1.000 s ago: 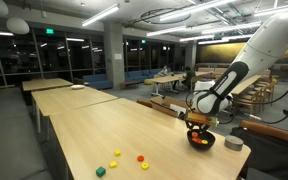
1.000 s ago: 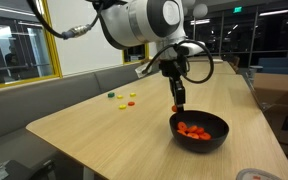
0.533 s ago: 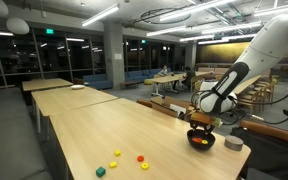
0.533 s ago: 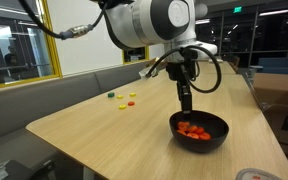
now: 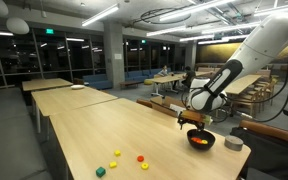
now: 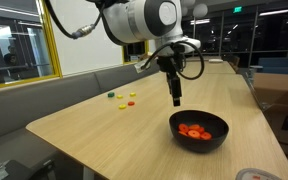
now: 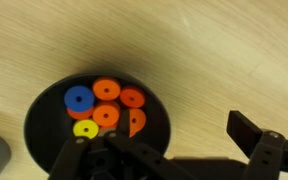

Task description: Put some of the rings in the bowl

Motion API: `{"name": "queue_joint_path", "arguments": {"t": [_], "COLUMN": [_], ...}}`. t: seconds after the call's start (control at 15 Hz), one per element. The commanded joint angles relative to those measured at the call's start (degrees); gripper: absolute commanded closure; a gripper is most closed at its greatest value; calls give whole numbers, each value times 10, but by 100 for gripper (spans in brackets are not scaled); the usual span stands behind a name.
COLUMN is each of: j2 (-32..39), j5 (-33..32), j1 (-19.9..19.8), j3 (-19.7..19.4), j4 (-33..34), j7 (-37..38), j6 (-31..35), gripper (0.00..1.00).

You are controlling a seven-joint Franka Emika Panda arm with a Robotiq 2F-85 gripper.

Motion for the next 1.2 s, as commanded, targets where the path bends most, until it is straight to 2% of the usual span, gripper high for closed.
{"name": "queue_joint_path", "arguments": {"t": [0.0, 0.33, 0.6, 0.8, 1.13], "j2": [36, 104, 162, 202, 255], "j5": [3, 11, 1, -2, 18], "j1": [30, 73, 101, 122, 142], "j3": [33, 86, 107, 111, 123], "j4": [73, 171, 245, 286, 327], "j7": [-19, -92, -166, -214, -281], "j6": [-40, -113, -168, -184, -173], "gripper": [0, 0, 0, 0, 0]}}
